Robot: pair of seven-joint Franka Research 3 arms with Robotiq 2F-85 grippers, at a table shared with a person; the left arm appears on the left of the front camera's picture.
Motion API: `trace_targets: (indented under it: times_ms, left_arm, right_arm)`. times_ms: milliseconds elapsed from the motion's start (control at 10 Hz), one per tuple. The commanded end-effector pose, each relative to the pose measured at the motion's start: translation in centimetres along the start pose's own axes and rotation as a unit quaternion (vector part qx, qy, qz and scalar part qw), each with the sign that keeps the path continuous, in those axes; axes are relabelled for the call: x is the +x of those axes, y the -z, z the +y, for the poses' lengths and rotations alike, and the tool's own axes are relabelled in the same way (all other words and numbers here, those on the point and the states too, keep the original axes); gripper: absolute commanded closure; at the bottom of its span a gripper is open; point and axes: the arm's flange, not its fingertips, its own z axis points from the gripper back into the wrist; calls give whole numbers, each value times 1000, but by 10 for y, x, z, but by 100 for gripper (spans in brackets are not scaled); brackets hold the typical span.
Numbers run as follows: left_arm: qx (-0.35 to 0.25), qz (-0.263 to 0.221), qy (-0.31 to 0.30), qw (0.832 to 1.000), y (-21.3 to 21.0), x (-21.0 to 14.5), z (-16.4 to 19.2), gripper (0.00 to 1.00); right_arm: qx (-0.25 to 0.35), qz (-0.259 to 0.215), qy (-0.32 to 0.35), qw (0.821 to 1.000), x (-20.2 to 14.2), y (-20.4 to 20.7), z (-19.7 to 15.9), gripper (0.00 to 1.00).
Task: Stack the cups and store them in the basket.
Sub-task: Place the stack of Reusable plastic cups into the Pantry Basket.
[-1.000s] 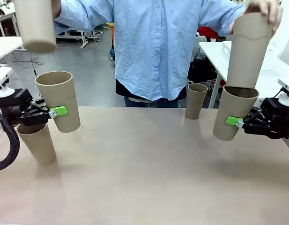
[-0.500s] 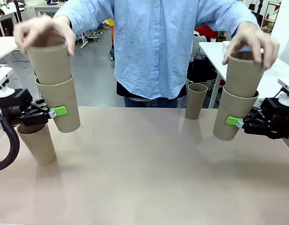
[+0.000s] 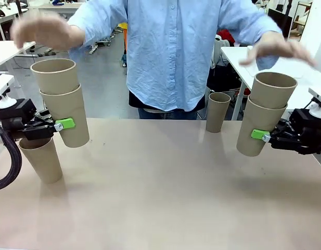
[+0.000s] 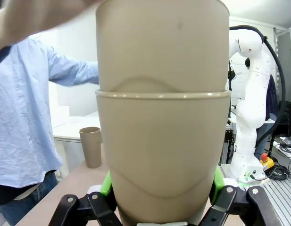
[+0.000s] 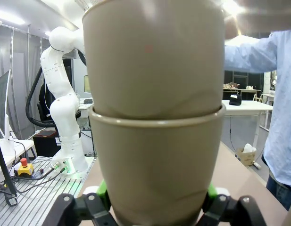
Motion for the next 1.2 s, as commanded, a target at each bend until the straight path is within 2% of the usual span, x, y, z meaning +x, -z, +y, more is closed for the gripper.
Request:
trace_targets:
  times_ms: [0, 1100]
  left_arm:
    - [-1, 0, 7, 1000, 0, 2, 0, 14]
    - [-1, 0, 7, 1000, 0, 2, 0, 14]
  right_arm:
    - [0, -1, -5, 1000, 3, 0, 0, 15]
    - [0, -1, -5, 1000, 3, 0, 0, 15]
